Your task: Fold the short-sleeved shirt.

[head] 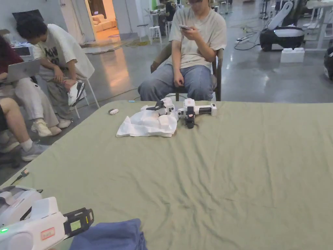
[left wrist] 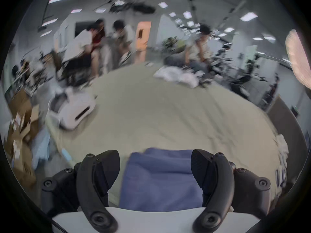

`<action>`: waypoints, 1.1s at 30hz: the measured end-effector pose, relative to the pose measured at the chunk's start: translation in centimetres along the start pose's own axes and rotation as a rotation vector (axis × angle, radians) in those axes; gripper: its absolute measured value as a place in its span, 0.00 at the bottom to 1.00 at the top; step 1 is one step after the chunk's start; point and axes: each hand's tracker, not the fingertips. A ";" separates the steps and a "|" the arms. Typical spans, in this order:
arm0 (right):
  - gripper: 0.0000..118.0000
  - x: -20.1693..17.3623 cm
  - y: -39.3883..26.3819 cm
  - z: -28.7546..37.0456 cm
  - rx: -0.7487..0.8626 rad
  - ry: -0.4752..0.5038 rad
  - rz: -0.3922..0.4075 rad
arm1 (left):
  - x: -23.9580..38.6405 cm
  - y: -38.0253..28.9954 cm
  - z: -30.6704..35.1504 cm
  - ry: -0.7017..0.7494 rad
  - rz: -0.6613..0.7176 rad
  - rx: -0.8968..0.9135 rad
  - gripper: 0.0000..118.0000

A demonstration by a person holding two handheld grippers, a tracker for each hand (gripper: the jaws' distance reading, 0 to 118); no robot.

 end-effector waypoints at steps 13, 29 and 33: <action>0.00 -4.5 3.2 9.2 0.375 -0.061 0.216 | 17.7 -5.4 18.0 -0.172 -0.346 0.557 0.66; 0.00 -5.1 2.8 11.4 0.439 -0.089 0.221 | 19.5 -7.2 21.3 -0.215 -0.326 0.553 0.00; 0.00 -5.3 2.9 11.4 0.438 -0.092 0.231 | 19.5 -7.2 21.0 -0.220 -0.324 0.538 0.00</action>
